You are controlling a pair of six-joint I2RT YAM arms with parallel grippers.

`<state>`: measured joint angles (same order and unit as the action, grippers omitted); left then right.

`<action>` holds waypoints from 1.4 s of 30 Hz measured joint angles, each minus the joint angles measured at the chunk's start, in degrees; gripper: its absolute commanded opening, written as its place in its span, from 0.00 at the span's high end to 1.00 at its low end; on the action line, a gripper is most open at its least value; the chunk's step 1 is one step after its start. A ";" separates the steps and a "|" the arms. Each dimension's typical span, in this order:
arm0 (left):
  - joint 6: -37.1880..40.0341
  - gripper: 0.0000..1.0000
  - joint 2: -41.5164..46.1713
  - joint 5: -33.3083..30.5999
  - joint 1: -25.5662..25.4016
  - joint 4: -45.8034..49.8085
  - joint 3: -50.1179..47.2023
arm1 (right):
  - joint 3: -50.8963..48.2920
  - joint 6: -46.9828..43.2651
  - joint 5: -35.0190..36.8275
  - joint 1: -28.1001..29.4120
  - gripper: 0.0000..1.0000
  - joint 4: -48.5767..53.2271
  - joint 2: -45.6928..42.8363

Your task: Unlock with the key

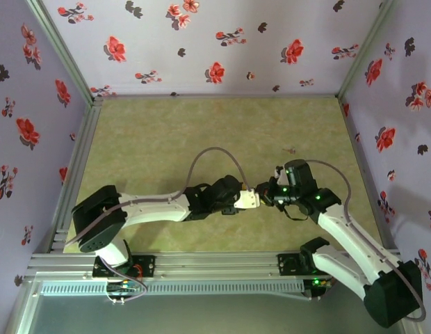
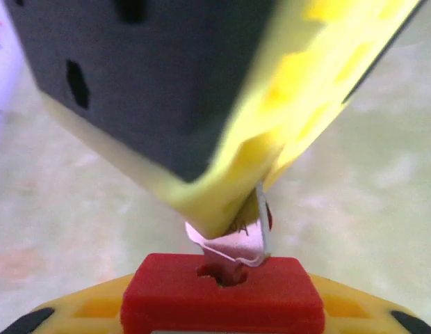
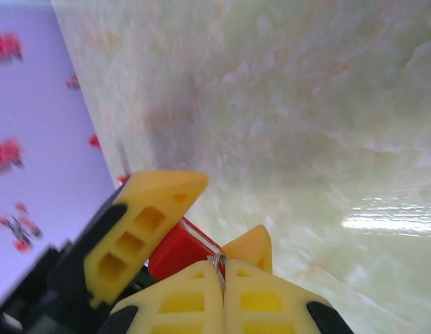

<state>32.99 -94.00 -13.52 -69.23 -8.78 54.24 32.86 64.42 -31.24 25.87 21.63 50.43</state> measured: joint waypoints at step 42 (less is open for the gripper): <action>-55.30 1.00 6.73 14.91 11.72 -18.01 3.48 | 3.15 -16.74 -2.12 -7.41 0.18 4.98 -21.97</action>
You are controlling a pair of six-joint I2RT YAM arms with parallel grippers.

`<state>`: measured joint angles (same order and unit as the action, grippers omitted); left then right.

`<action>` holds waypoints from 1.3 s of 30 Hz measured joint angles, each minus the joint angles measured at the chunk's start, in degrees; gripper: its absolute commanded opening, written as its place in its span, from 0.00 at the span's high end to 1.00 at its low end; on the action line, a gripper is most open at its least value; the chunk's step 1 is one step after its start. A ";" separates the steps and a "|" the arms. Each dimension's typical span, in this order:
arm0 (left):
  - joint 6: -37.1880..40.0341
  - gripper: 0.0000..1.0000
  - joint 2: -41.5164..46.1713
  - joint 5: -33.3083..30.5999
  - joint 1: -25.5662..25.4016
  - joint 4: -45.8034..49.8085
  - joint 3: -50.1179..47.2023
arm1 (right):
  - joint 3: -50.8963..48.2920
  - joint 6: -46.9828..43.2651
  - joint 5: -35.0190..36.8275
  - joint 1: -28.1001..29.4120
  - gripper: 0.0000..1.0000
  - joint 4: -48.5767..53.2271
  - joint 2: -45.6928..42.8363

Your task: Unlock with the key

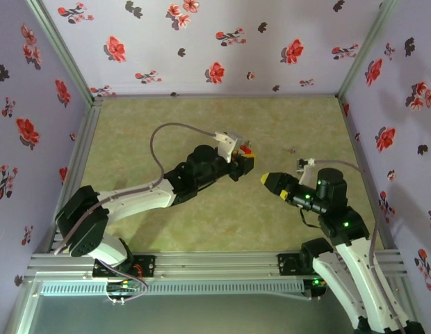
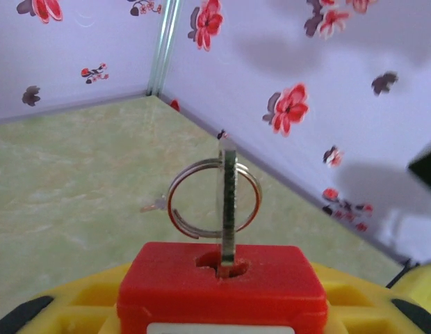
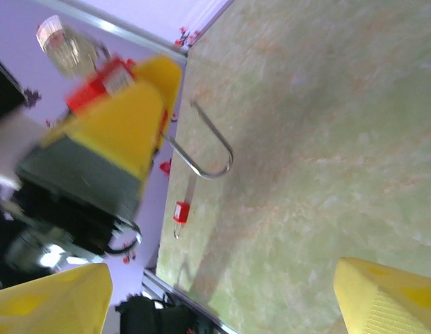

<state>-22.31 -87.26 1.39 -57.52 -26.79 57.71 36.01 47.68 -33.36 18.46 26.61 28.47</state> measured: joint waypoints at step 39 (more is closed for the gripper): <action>27.71 1.00 -23.19 -12.52 5.79 27.26 9.49 | -3.28 -9.05 20.63 10.05 0.09 6.75 -7.43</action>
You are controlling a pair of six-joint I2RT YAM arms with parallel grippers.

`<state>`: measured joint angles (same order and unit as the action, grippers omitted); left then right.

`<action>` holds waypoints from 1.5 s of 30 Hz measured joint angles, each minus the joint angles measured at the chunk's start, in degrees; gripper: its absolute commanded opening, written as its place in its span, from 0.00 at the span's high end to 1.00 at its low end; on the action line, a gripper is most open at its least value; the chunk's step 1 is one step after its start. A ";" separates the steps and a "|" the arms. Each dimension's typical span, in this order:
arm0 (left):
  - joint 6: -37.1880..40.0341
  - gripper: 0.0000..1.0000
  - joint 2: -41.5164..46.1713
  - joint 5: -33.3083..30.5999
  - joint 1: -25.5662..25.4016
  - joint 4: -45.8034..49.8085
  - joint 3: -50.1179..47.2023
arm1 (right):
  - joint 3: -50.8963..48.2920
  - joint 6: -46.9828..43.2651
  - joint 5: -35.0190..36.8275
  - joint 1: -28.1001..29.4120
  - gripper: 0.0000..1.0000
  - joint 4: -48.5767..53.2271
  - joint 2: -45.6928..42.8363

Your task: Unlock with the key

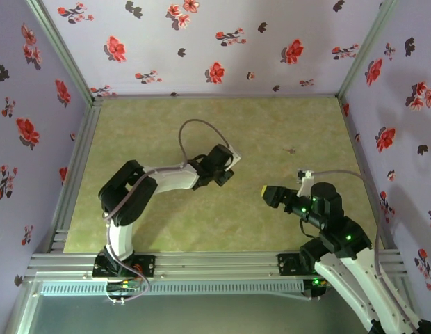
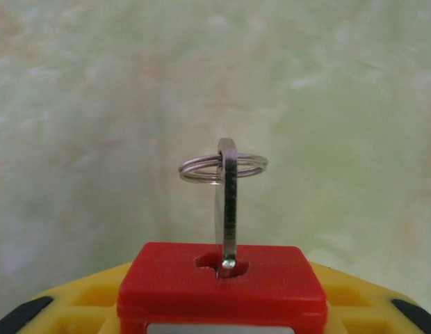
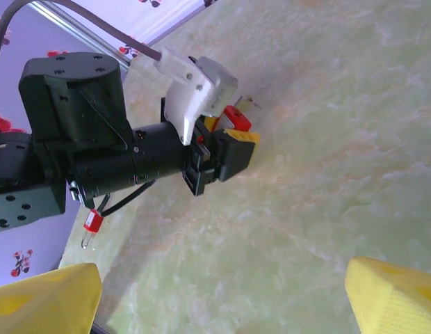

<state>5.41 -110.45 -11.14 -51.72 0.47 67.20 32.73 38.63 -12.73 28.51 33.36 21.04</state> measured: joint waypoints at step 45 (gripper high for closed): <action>-28.83 0.00 51.04 5.64 9.03 14.47 -19.89 | 16.20 -37.94 -6.10 5.84 0.01 6.43 42.18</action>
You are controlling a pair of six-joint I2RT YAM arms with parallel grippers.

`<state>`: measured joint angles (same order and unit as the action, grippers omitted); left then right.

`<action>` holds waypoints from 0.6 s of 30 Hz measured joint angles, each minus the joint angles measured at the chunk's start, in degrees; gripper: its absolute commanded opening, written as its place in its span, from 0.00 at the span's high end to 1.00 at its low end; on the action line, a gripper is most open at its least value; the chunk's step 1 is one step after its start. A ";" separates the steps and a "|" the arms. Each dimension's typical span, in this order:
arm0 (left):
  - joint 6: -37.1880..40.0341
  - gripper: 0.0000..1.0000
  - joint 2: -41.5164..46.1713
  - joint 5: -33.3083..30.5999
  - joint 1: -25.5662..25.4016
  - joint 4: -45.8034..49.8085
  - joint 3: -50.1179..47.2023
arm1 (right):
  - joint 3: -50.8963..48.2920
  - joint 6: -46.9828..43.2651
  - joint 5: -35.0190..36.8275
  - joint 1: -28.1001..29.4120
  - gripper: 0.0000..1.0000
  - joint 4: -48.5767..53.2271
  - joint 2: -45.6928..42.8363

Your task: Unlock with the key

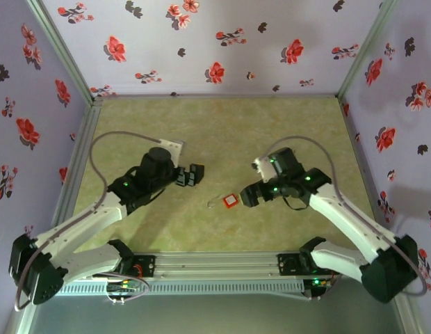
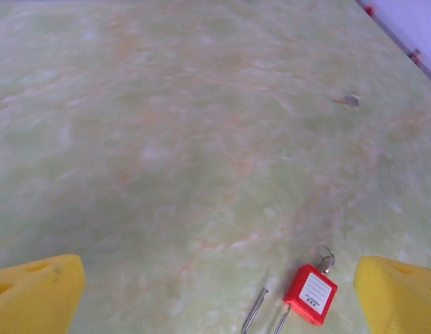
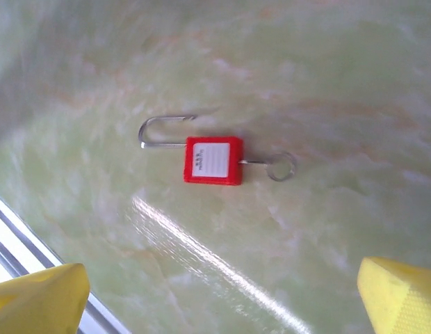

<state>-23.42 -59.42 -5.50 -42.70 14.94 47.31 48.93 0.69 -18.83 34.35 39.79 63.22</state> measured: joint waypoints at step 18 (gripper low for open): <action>-3.93 0.00 10.08 -3.50 5.29 17.84 2.75 | 13.14 -45.33 0.00 8.37 0.03 -2.54 33.18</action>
<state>-27.35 -49.34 -8.99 -37.41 32.77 50.06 62.06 -44.64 -18.83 42.72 37.26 96.40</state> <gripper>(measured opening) 0.996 0.971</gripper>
